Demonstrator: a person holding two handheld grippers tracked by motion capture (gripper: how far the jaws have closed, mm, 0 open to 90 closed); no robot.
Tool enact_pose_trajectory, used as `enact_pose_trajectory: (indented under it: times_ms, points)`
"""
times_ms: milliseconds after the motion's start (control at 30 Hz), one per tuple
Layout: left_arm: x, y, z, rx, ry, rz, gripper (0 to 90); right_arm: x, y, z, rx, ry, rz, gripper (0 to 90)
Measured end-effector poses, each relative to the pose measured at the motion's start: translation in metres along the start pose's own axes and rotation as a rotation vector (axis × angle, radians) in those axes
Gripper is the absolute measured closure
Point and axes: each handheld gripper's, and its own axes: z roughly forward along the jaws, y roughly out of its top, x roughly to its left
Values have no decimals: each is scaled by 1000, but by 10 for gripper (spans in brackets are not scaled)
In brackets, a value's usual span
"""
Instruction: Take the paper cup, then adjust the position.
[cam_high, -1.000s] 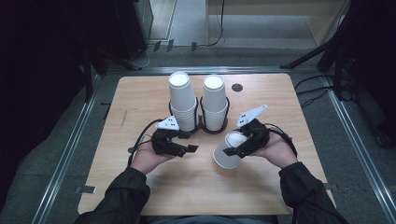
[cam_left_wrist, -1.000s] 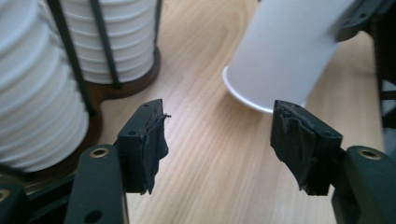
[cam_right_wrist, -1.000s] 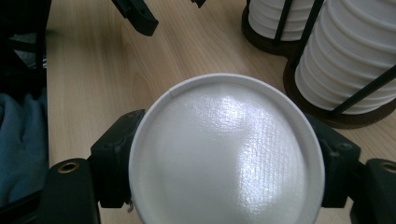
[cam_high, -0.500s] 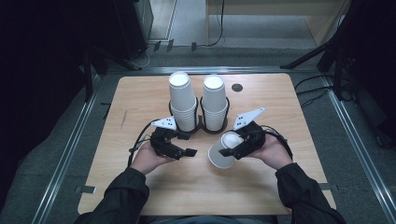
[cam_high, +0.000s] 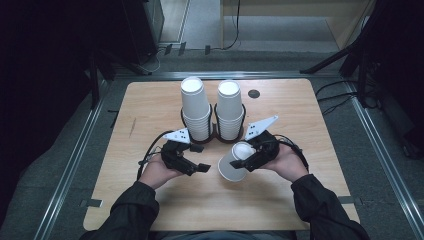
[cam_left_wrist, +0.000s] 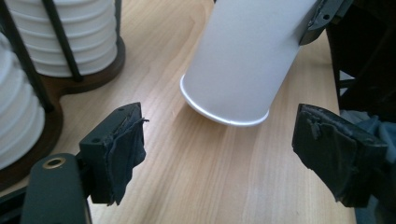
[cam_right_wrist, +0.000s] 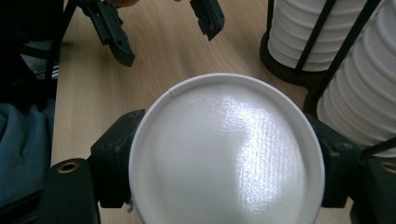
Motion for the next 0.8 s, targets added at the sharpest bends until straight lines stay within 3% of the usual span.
enact_pose_trajectory:
  times_ms: [133,233,433,800]
  points:
    - [-4,1,4,3,10,8,130,-2,3,5,15,8,22,243]
    - [-4,2,5,3,12,-3,124,-2,5,6,5,13,15,244]
    - [-6,3,9,1,31,24,97,1,7,8,4,25,1,243]
    - [-10,6,21,3,22,49,97,5,13,8,-49,55,-22,244]
